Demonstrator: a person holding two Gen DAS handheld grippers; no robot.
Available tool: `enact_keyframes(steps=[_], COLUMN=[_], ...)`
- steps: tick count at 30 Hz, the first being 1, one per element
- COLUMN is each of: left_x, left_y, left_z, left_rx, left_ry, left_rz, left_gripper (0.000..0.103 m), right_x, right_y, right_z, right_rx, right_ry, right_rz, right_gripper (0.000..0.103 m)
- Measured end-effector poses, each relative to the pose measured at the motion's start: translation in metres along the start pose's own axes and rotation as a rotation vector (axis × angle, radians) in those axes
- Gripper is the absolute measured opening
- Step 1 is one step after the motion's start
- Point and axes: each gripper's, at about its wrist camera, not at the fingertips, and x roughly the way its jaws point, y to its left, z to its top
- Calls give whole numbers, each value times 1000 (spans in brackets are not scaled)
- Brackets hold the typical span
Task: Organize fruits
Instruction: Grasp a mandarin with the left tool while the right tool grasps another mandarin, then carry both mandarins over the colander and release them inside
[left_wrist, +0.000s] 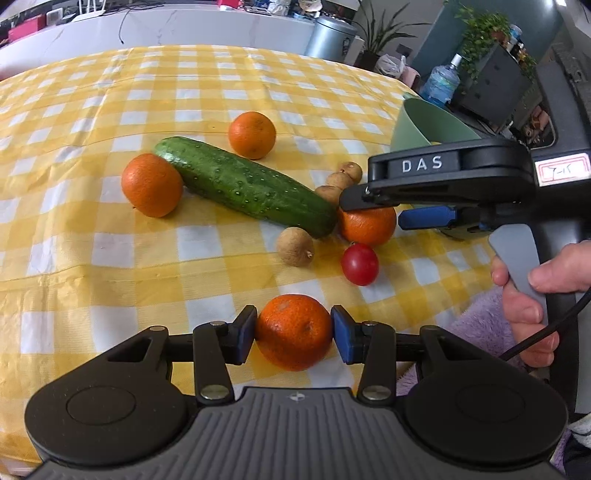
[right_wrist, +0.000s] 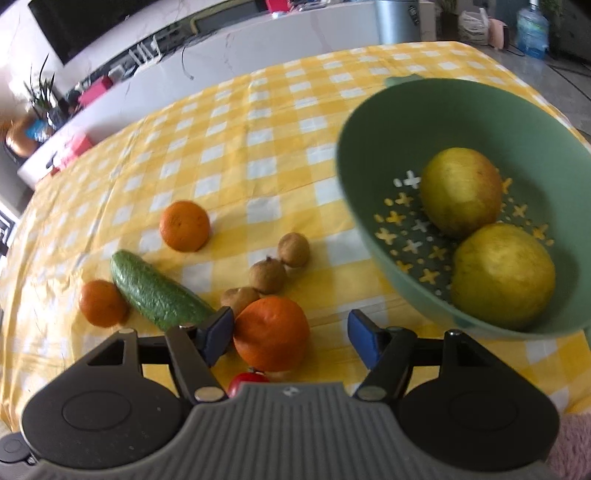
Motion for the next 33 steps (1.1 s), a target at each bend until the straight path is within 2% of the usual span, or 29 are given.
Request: enact_keyframes(steps=[2, 3, 5, 8, 10, 13, 19, 21, 22, 24, 25, 30, 33], left_x=[0, -1, -2, -4, -6, -7, -10, -13, -14, -16, -17, -29, -39], left_y=[2, 2, 4, 6, 9, 12, 15, 14, 14, 14, 14, 17, 16], left_z=[0, 0, 0, 1, 1, 1, 2, 2, 1, 0, 0, 0, 3], left_rx=[-9, -13, -28, -50, -62, -75, -102, -98, -97, -98, -102, -130, -140], left_ry=[-1, -1, -1, -5, -9, -12, -9, -13, -15, -19, -22, -45, -69], left_rz=[-3, -3, -3, 9, 20, 30, 29, 40, 46, 57, 61, 60, 54], left_gripper=[49, 49, 49, 49, 49, 49, 49, 49, 49, 49, 49, 49, 49], right_x=[2, 2, -1, -4, -4, -2, -1, 1, 2, 3, 2, -2, -13], right_y=[3, 3, 3, 2, 3, 6, -1, -5, -6, -8, -9, -11, -17], right_z=[0, 0, 0, -3, -6, -8, -8, -7, -7, -7, -7, -8, -10], right_rx=[-12, -18, -23, -17, -14, -24, 17, 38, 48, 64, 66, 85, 112], right_ry=[6, 3, -5, -8, 3, 4, 17, 30, 34, 32, 29, 30, -5], right_rz=[-3, 0, 26, 46, 62, 47, 87, 94, 85, 91, 111, 135, 142], right_gripper=[65, 62, 50, 45, 44, 48, 45, 50, 56, 53, 42, 41, 41])
